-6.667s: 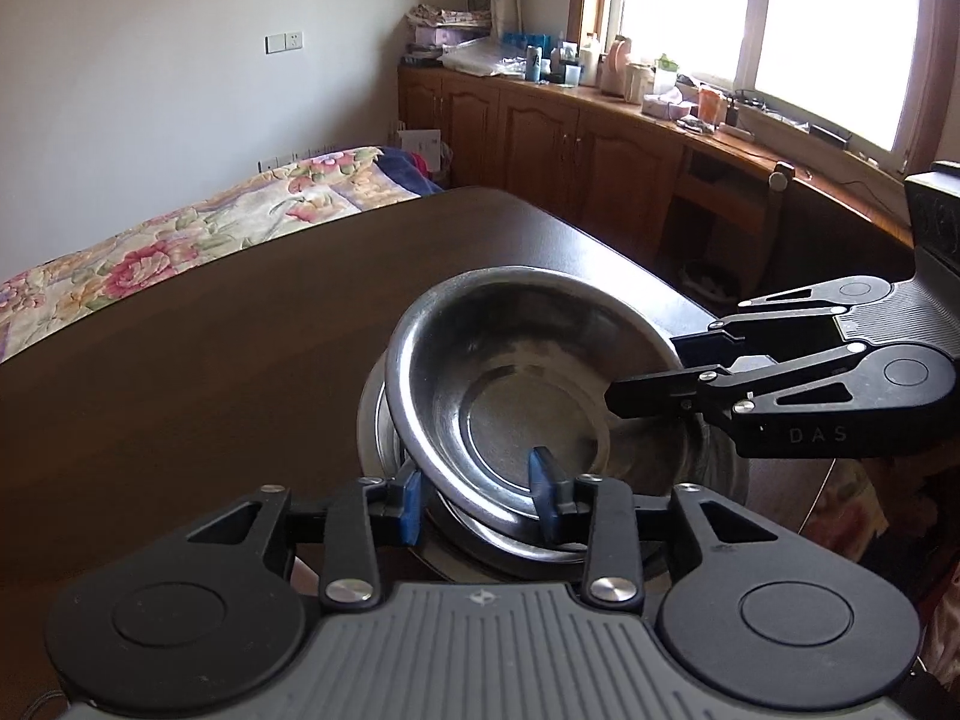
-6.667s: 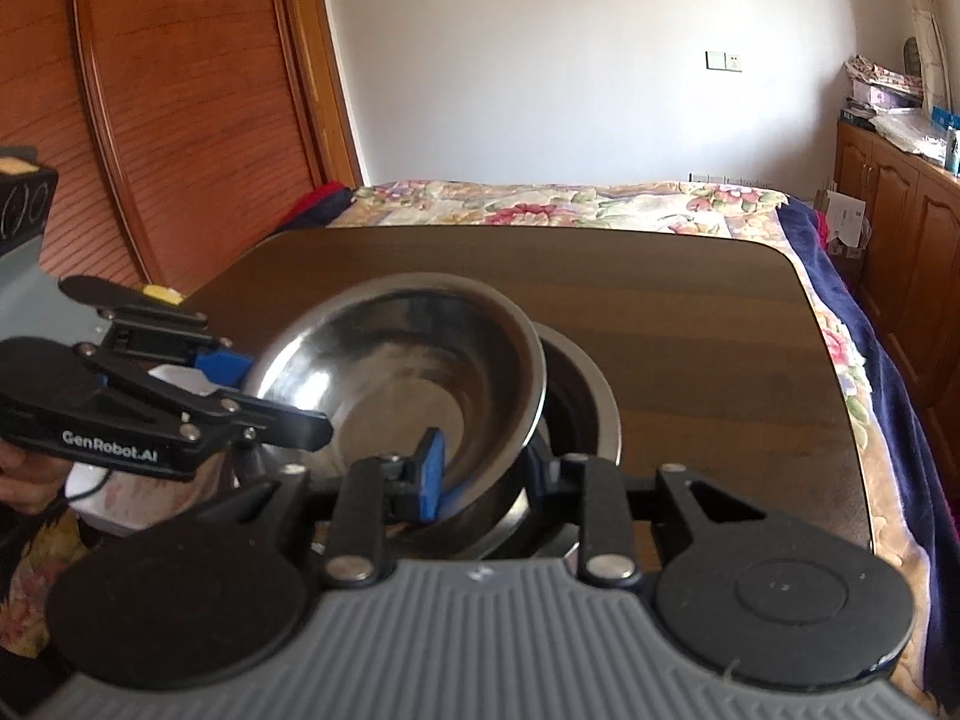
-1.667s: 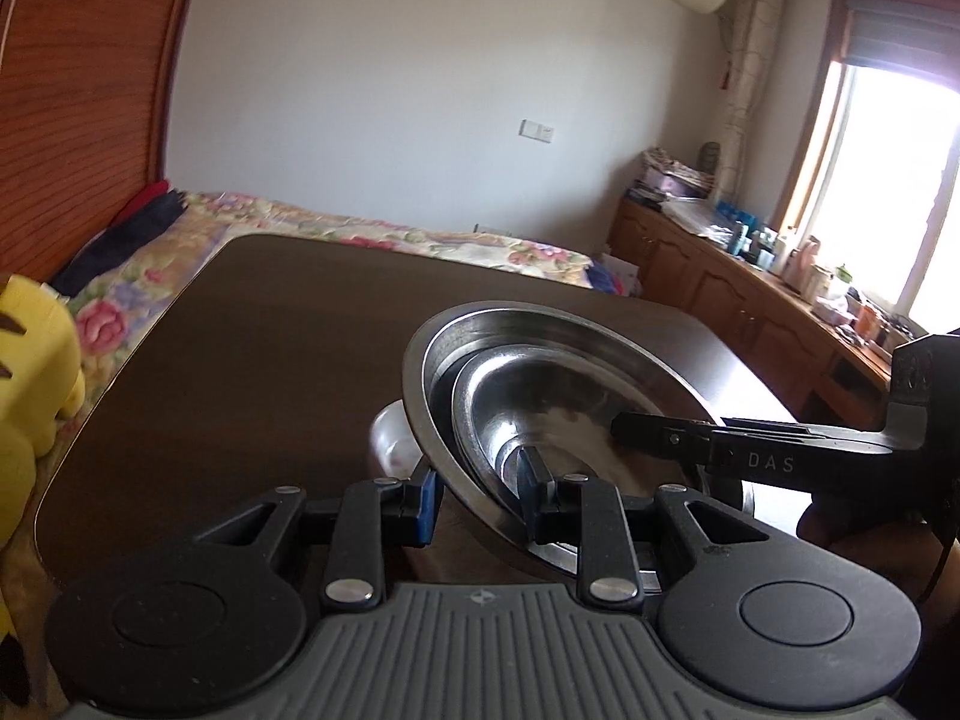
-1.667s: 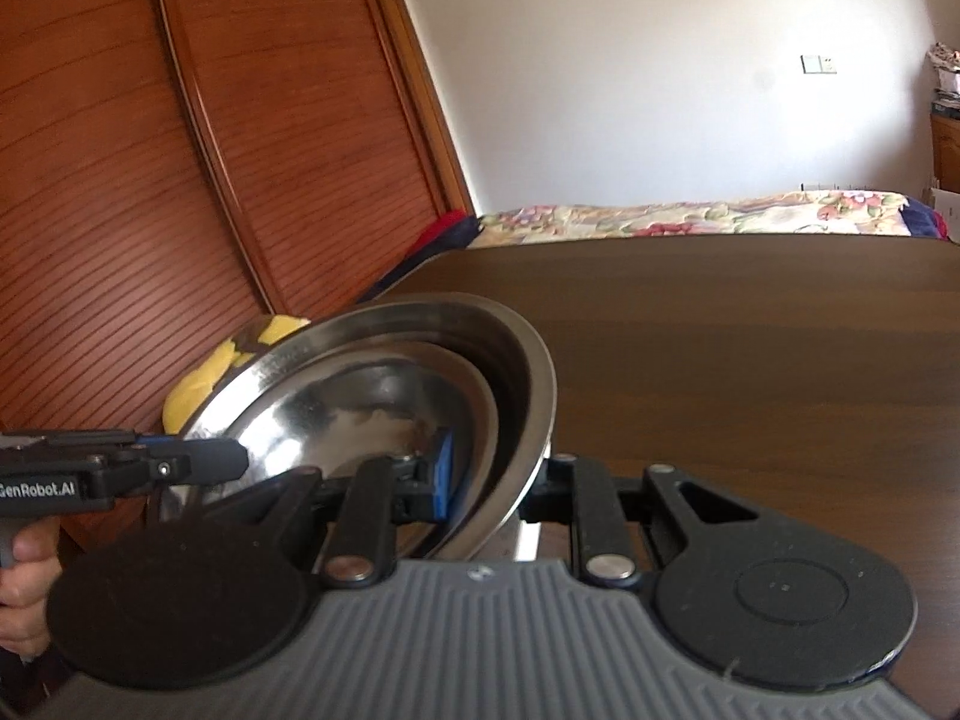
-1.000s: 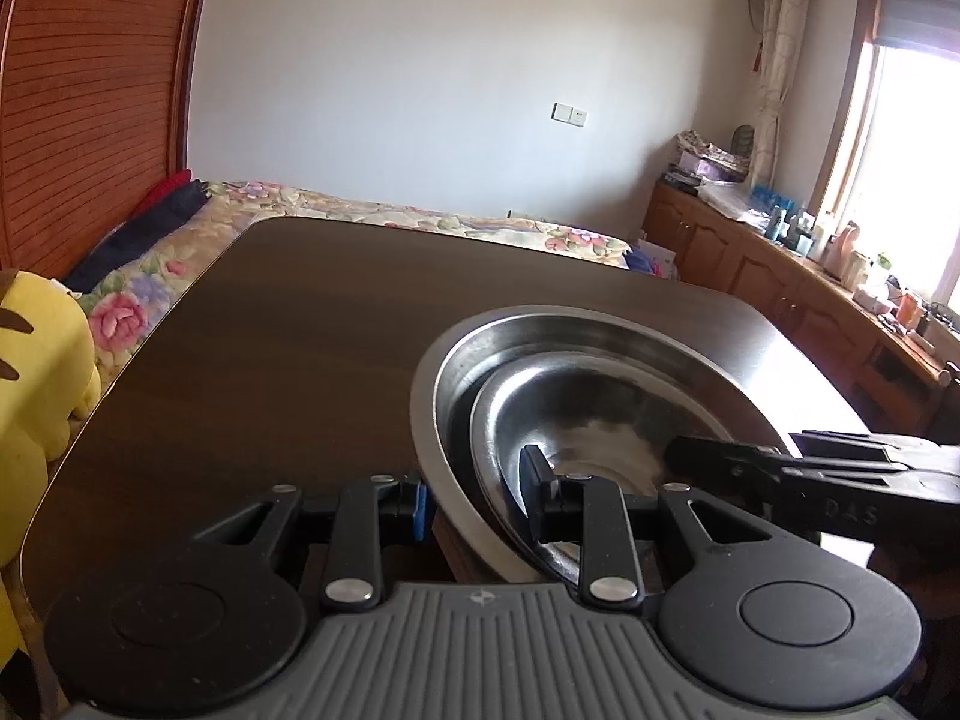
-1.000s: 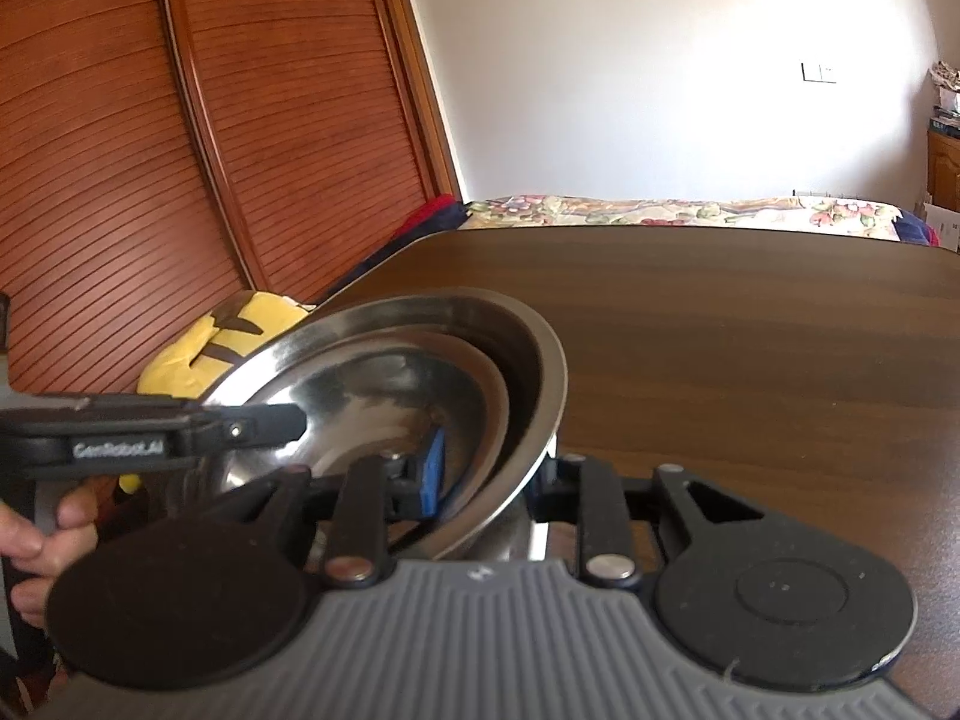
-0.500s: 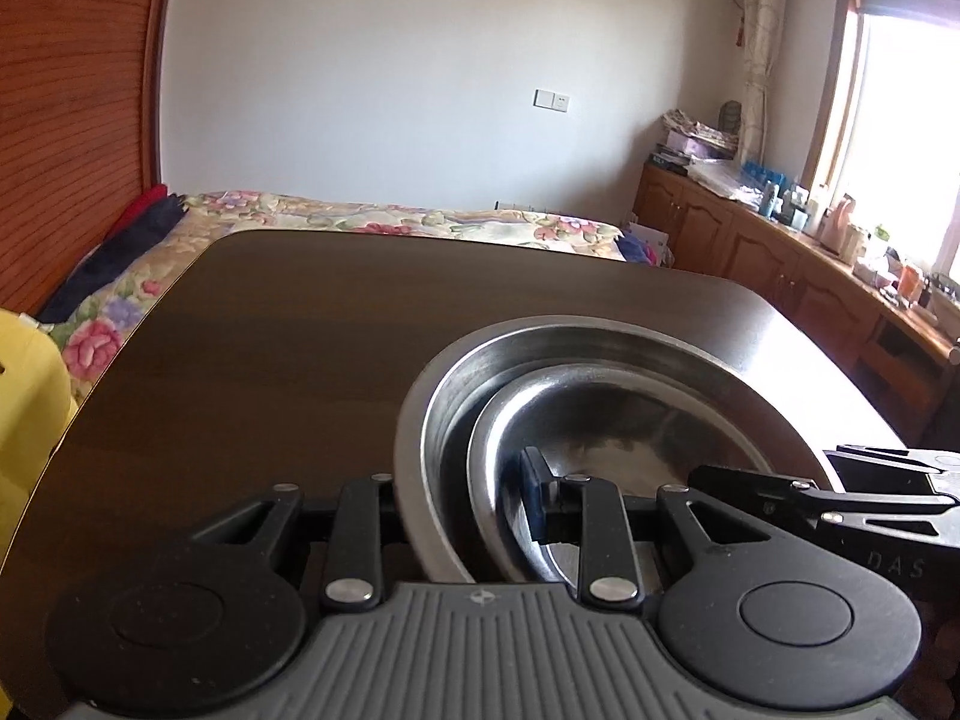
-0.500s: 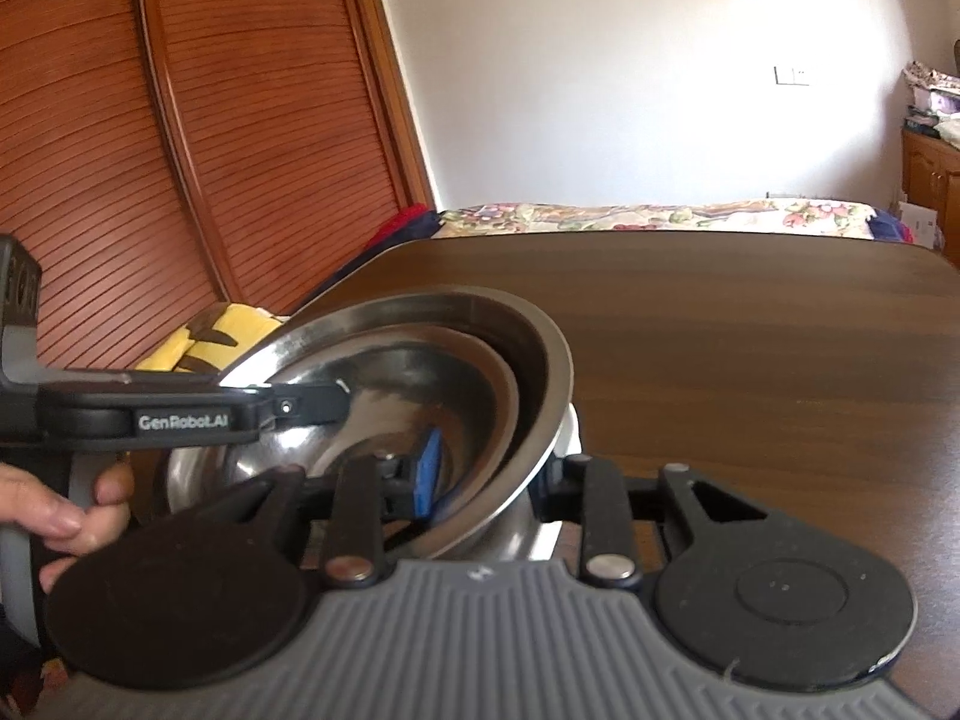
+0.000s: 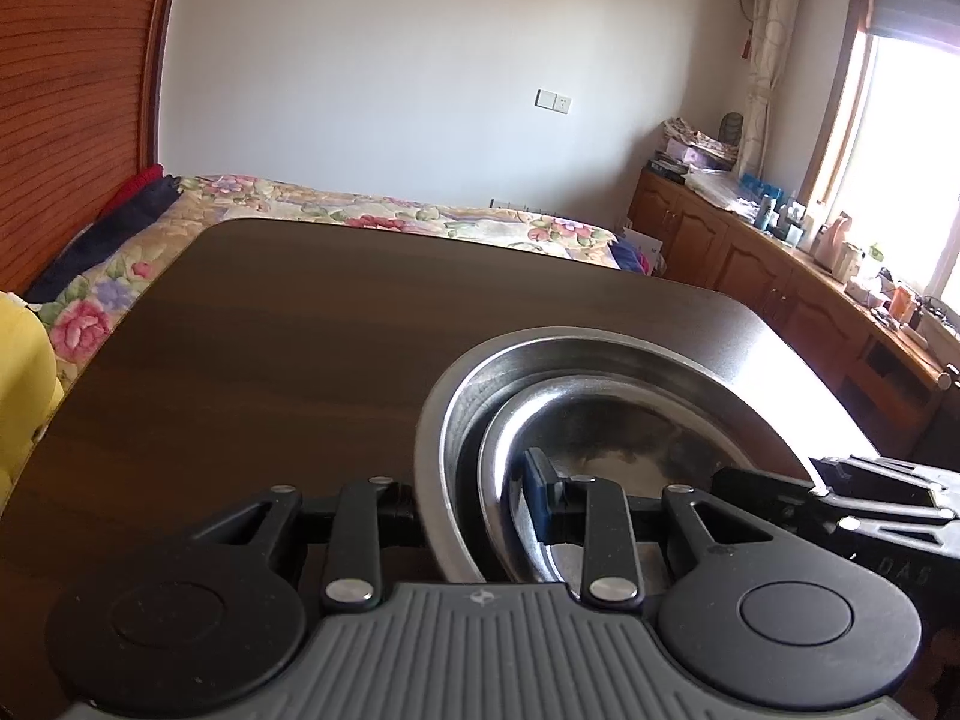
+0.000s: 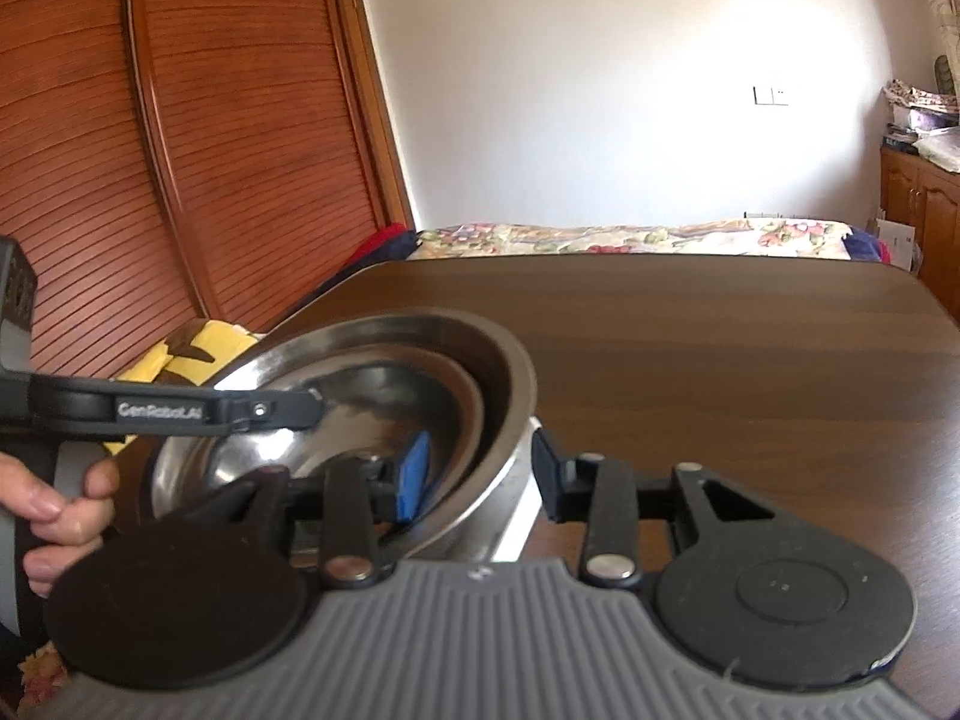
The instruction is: Organize plates and bowls
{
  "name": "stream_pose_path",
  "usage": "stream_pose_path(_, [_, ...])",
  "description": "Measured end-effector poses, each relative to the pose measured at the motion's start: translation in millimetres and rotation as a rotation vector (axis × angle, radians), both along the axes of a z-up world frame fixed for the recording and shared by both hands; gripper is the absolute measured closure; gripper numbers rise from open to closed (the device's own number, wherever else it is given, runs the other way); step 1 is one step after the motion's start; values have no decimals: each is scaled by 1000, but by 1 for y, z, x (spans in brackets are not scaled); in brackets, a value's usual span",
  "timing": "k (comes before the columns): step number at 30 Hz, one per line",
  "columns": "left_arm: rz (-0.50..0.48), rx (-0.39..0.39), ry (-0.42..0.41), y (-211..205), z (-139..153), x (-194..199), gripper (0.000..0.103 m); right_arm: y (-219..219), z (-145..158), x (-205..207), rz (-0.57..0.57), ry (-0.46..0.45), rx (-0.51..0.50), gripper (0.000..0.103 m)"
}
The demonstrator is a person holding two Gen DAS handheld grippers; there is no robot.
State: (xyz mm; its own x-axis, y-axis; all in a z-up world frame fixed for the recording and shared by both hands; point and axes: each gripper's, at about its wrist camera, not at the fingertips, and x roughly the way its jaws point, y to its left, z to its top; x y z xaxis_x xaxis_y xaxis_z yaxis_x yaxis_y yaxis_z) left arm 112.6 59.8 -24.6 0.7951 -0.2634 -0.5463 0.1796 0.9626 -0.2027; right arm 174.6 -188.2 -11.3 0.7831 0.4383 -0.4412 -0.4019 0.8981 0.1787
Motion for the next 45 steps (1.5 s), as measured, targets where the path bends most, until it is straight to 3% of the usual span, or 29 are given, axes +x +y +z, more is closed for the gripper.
stream_pose_path(3, [3,-1,-7,-3,5,-4,41,-5,5,-1,-10,-21,-7,63])
stream_pose_path(6, [24,42,-64,-5,15,-12,34,-9,10,-3,-11,-38,-9,63])
stream_pose_path(10, [17,47,-103,-6,28,-20,32,-11,18,-9,-13,-67,-17,63])
stream_pose_path(13, [17,64,-142,-9,39,-28,25,-11,25,-15,-14,-94,-26,61])
stream_pose_path(22, [-4,113,-226,-24,58,-52,9,-14,43,-30,-34,-155,-46,47])
stream_pose_path(25, [-8,116,-243,-25,60,-58,0,-17,47,-32,-53,-172,-50,42])
stream_pose_path(30, [13,132,-279,-30,64,-66,0,-23,51,-35,-89,-201,-40,16])
stream_pose_path(35, [49,164,-292,-35,64,-70,0,-28,49,-38,-114,-222,-34,0])
stream_pose_path(45, [92,200,-283,-40,59,-76,0,-28,44,-48,-166,-233,-47,0])
